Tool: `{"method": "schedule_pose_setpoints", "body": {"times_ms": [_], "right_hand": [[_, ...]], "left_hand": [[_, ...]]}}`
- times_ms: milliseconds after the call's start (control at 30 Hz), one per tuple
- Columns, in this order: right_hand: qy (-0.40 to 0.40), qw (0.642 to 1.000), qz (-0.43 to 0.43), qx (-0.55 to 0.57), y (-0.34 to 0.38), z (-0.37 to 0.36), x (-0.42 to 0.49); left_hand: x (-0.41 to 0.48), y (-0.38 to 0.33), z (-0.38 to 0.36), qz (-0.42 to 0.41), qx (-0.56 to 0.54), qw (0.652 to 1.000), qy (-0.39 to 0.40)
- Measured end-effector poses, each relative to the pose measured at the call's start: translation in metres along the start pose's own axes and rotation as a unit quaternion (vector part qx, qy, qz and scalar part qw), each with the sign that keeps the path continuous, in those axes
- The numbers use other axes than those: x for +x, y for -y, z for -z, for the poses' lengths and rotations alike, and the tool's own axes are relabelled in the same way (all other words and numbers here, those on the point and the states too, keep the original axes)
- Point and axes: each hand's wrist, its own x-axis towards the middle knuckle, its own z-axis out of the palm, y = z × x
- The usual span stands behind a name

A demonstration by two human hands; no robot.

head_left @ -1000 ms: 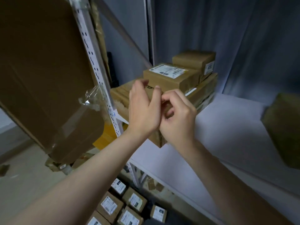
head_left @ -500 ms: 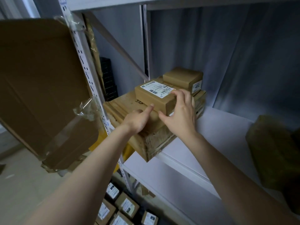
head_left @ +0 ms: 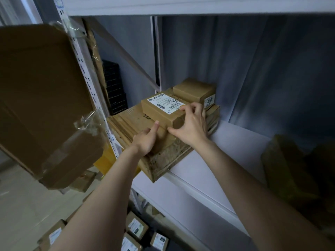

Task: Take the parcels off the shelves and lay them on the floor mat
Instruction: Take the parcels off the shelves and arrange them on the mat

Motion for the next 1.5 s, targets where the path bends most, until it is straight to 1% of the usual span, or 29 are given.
{"method": "schedule_pose_setpoints", "body": {"times_ms": [100, 267, 400, 567, 667, 733, 800, 900, 1000, 1133, 1200, 1267, 1367, 1433, 1500], "right_hand": [[0.003, 1.0, -0.002, 0.004, -0.001, -0.002, 0.003], [0.035, 0.999, -0.013, -0.011, 0.0, -0.005, 0.011], [0.05, 0.998, -0.018, -0.018, 0.001, -0.005, 0.015], [0.054, 0.998, -0.022, -0.018, 0.001, -0.005, 0.016], [0.045, 0.999, -0.027, 0.002, 0.004, -0.006, 0.013], [0.043, 0.999, -0.02, 0.026, 0.009, -0.008, 0.005], [0.035, 0.998, -0.009, 0.047, 0.016, -0.011, -0.007], [-0.011, 0.995, -0.005, 0.098, 0.026, -0.013, -0.026], [-0.049, 0.986, 0.012, 0.158, 0.04, -0.019, -0.048], [-0.088, 0.974, 0.054, 0.2, 0.068, -0.027, -0.081], [-0.109, 0.968, 0.084, 0.211, 0.083, -0.031, -0.097], [-0.103, 0.961, 0.112, 0.232, 0.097, -0.036, -0.113], [-0.062, 0.959, 0.149, 0.231, 0.114, -0.047, -0.137], [-0.047, 0.959, 0.165, 0.227, 0.122, -0.057, -0.154], [-0.034, 0.957, 0.173, 0.229, 0.129, -0.07, -0.175]], "left_hand": [[0.004, 0.002, 0.0, -0.005, -0.02, 1.0, 0.001], [0.007, 0.004, -0.004, -0.018, 0.002, 1.0, -0.004], [0.008, 0.004, -0.004, -0.009, 0.008, 1.0, -0.004], [0.003, 0.002, -0.005, -0.002, 0.003, 1.0, -0.008], [-0.001, 0.0, -0.006, -0.004, -0.001, 1.0, -0.023], [-0.005, -0.002, -0.006, -0.006, -0.023, 0.999, -0.032], [-0.008, -0.005, -0.003, 0.005, -0.08, 0.996, -0.05], [-0.016, -0.004, 0.003, 0.011, -0.187, 0.975, -0.122], [-0.025, 0.007, 0.005, -0.007, -0.297, 0.929, -0.222], [-0.045, 0.029, 0.011, -0.014, -0.339, 0.882, -0.328], [-0.056, 0.046, 0.017, -0.011, -0.347, 0.862, -0.369], [-0.066, 0.068, 0.023, -0.005, -0.36, 0.848, -0.389], [-0.081, 0.102, 0.031, 0.018, -0.365, 0.833, -0.415], [-0.092, 0.125, 0.033, 0.034, -0.365, 0.82, -0.441], [-0.104, 0.151, 0.033, 0.045, -0.36, 0.813, -0.455]]}}
